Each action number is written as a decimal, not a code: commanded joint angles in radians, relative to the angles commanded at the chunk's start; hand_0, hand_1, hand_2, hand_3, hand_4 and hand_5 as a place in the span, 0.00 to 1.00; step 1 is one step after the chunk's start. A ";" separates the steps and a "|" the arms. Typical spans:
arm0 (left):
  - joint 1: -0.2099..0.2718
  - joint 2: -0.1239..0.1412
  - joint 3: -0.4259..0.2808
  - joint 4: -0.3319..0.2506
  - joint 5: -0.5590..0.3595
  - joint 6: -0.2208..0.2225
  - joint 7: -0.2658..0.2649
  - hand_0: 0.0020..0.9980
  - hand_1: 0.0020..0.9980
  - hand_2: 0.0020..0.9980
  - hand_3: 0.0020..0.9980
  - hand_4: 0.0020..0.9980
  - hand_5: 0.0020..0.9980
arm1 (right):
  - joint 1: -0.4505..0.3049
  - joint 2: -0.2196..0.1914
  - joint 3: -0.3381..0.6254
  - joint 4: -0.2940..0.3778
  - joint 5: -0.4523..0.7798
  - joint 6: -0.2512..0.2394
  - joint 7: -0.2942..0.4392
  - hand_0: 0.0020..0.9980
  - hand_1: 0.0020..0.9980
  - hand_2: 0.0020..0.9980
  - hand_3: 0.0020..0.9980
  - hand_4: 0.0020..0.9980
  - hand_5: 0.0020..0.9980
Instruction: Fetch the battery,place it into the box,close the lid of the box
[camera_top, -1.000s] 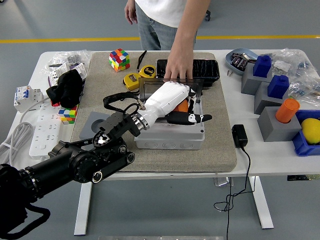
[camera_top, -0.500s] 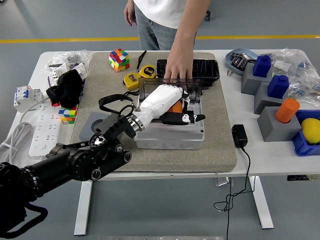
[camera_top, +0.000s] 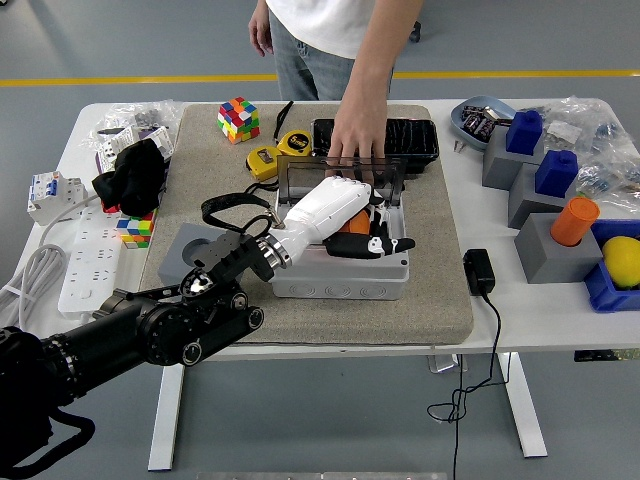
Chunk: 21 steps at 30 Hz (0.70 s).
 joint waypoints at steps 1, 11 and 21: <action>0.000 0.000 0.000 0.000 0.002 -0.005 0.000 0.18 0.15 0.17 0.14 0.95 1.00 | 0.000 0.000 -0.001 0.000 0.001 0.000 0.000 0.91 0.91 0.86 0.90 1.00 1.00; -0.003 0.000 -0.008 0.007 0.029 -0.026 -0.003 0.31 0.40 0.34 0.31 0.96 1.00 | 0.002 0.000 0.003 0.000 0.000 0.001 0.000 0.91 0.91 0.86 0.90 1.00 1.00; -0.004 0.000 -0.032 0.010 0.083 -0.002 -0.013 0.79 0.73 0.65 0.56 0.96 1.00 | 0.003 0.001 0.005 0.000 0.001 0.003 0.000 0.91 0.91 0.86 0.90 1.00 1.00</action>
